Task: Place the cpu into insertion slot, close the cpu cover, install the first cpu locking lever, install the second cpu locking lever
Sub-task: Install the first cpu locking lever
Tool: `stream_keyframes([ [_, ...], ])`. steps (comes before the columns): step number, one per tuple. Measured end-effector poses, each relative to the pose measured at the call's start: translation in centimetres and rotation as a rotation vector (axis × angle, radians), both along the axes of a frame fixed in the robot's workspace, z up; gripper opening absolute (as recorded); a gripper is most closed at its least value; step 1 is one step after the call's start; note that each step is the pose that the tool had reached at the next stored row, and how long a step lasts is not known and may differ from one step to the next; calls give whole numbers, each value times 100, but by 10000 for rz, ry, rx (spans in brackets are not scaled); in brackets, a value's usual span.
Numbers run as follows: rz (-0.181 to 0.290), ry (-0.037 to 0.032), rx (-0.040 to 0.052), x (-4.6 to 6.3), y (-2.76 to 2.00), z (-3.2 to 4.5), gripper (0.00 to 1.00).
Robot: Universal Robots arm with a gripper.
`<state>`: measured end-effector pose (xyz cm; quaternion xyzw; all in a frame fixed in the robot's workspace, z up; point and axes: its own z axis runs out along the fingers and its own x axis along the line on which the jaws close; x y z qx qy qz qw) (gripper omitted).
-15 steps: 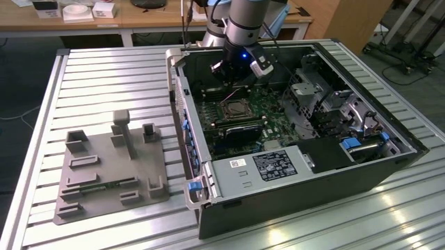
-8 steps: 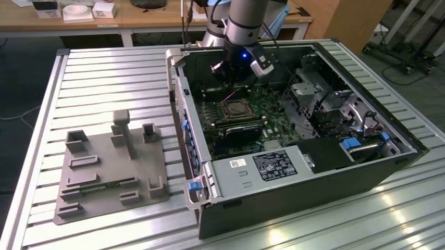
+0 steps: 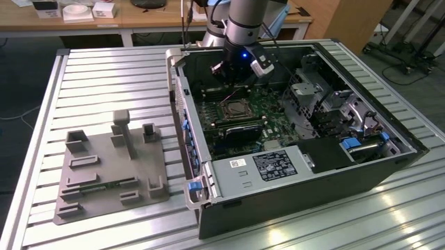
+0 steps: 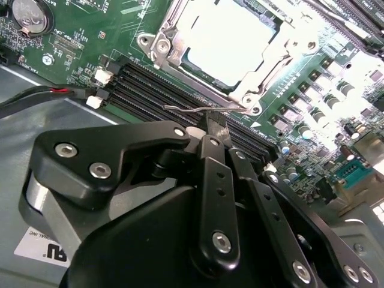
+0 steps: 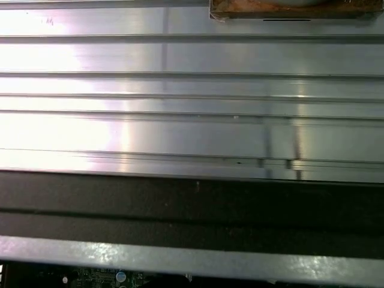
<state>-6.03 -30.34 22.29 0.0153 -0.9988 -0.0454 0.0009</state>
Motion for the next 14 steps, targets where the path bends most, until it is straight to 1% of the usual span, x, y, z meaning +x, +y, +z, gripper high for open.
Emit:
stream_keyframes([
  [11,0,-1,-64,30,2,-1,10],
  [12,-3,0,-99,32,3,-1,10],
  [14,-1,1,-267,33,3,-1,10],
])
